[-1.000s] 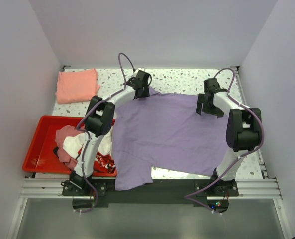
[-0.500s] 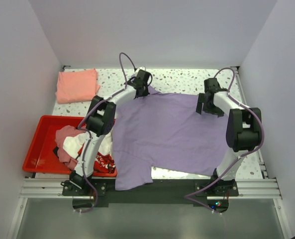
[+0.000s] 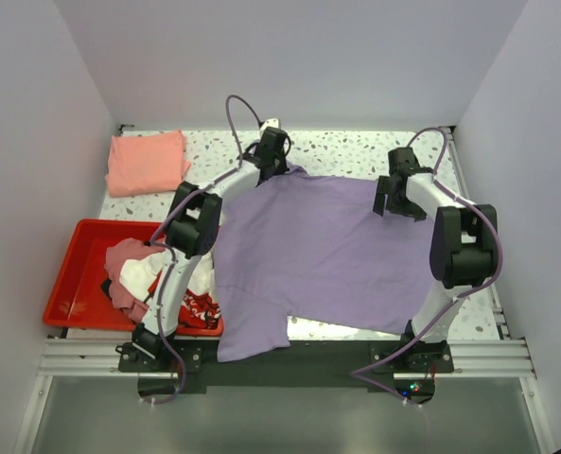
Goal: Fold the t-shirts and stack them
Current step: Flatten the tshirt out
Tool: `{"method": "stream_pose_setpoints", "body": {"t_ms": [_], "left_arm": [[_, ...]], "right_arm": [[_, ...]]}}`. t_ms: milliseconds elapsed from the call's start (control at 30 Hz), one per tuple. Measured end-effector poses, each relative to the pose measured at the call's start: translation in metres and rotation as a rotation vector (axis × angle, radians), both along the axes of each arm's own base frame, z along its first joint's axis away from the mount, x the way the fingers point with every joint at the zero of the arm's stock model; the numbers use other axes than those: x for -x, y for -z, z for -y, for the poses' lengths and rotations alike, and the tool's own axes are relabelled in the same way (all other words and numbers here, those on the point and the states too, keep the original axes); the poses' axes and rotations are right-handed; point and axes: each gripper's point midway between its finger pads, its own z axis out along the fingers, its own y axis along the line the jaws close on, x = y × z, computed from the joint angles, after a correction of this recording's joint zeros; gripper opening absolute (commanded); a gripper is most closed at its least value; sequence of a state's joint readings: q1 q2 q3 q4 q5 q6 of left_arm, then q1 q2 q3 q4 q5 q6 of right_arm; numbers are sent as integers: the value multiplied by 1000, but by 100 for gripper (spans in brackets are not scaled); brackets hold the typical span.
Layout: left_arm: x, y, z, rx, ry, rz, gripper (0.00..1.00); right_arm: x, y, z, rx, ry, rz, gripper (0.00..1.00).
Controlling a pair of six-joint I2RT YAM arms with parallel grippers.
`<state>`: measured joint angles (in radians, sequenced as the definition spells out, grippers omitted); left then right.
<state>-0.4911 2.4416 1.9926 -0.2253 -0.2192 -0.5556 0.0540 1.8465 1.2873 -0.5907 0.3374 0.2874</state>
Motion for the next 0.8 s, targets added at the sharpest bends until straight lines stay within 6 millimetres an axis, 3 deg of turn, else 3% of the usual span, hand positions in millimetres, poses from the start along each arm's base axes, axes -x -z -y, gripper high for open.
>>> {"method": "stream_pose_setpoints", "body": {"t_ms": [233,333,367,500,633,667,800], "left_arm": [[-24,-22,16,46,33,104,0],[-38,-25,26,71,57,168,46],[-43,-23,29,74,64,184,70],[-58,-16,43,110,98,239,73],[-59,-8,49,111,141,251,89],[-60,-8,49,105,147,256,98],[-54,-19,44,88,158,283,100]], "right_arm": [[0,-1,2,11,5,1,99],[0,-1,2,11,4,0,99],[0,-1,2,11,4,0,99],[0,-1,2,12,4,0,99],[0,-1,2,11,4,0,99],[0,-1,2,11,4,1,99],[0,-1,2,10,4,1,99]]}}
